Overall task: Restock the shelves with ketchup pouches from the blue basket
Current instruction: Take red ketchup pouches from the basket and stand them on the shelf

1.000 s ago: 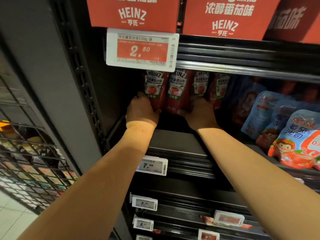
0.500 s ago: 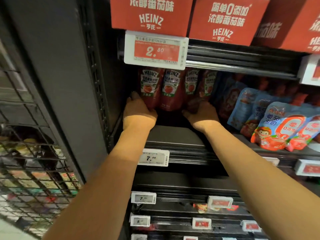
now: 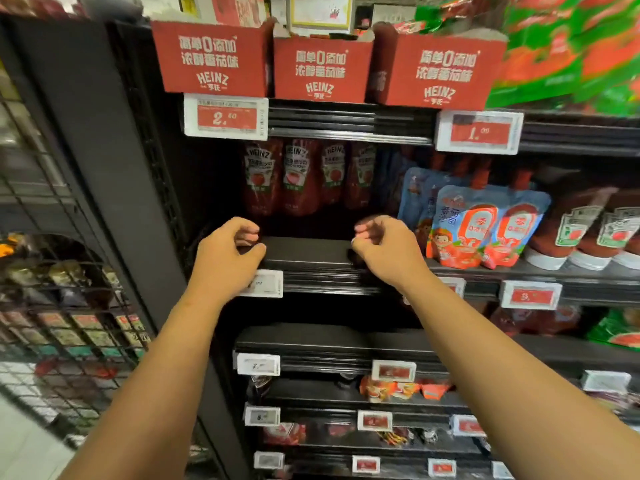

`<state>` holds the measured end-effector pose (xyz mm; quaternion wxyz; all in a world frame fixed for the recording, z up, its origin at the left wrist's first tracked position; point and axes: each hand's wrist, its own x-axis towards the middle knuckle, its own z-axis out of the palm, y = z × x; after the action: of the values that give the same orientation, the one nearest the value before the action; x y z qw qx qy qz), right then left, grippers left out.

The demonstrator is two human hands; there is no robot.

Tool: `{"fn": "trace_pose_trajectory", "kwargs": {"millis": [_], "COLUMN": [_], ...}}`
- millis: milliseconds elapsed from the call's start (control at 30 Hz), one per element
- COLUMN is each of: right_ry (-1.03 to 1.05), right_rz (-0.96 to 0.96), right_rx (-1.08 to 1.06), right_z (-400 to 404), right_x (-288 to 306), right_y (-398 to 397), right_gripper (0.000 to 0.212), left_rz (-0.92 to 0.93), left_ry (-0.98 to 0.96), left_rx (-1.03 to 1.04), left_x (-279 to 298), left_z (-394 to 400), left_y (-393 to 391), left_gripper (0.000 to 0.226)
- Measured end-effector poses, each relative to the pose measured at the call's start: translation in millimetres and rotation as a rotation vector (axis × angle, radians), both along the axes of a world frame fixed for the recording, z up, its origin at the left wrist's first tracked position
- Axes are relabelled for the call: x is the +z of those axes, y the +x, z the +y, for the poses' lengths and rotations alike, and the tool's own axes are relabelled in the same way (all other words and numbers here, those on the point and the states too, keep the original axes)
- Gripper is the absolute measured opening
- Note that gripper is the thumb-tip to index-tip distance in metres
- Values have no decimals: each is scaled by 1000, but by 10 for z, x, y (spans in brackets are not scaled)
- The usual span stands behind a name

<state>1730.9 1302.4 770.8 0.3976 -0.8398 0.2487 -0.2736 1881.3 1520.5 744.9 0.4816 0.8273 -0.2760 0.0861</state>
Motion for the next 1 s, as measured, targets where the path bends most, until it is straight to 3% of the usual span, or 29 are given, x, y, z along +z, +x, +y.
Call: {"fn": "trace_pose_trajectory", "kwargs": {"millis": [133, 267, 367, 533, 700, 800, 1000], "right_ry": [43, 113, 236, 373, 628, 785, 955], "right_rz": [-234, -158, -14, 409, 595, 679, 810], "right_rx": [188, 248, 227, 157, -2, -129, -249], "right_z": [118, 19, -38, -106, 56, 218, 584], "right_x": [-118, -678, -1350, -2534, -3331, -3646, -4362], "right_y": [-654, -1317, -1731, -2478, -3017, -3297, -3402], "right_gripper": [19, 16, 15, 16, 26, 13, 8], "left_rz": [-165, -218, -23, 543, 775, 897, 1183], "left_ry": [-119, -107, 62, 230, 482, 690, 701], "left_rx": [105, 177, 118, 92, 126, 81, 181], "left_x": [-193, -652, -1305, -2496, -3163, -3464, -4195], "left_z": [243, 418, 547, 690, 870, 974, 1077], "left_y": [-512, -1115, -1545, -2461, -3139, -3343, -3546], "left_gripper": [27, 28, 24, 28, 10, 9, 9]}}
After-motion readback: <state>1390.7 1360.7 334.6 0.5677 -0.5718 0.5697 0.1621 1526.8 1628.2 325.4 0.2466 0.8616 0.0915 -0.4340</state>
